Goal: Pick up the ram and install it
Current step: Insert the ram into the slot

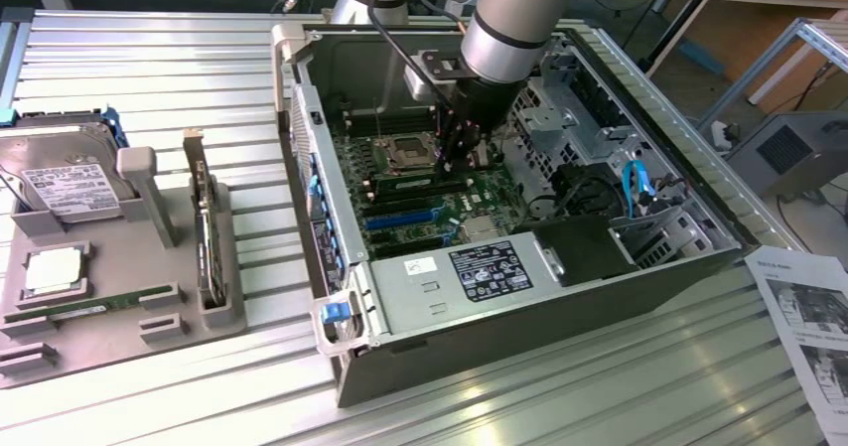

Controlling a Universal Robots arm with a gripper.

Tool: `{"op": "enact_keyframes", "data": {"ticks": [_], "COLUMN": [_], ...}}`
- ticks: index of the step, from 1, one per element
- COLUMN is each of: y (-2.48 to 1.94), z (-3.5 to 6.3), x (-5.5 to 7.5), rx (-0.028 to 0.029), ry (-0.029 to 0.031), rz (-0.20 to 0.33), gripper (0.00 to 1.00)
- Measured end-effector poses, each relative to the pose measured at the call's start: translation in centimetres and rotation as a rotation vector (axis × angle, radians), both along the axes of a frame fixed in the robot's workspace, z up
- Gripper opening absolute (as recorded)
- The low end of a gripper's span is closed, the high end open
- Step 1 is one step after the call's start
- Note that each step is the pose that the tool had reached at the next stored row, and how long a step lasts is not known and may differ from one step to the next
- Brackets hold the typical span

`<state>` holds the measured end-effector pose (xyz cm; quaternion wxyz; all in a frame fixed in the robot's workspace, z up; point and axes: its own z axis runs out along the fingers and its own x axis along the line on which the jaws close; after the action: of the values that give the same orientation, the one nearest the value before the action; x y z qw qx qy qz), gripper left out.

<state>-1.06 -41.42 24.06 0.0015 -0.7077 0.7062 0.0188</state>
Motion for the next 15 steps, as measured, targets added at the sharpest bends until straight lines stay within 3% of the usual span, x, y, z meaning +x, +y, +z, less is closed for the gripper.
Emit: {"op": "enact_keyframes", "data": {"ticks": [15], "y": [-0.07], "z": [0.0], "x": [0.0], "rx": [0.0], "ry": [0.0], "rz": [-0.009], "gripper": [0.13]}}
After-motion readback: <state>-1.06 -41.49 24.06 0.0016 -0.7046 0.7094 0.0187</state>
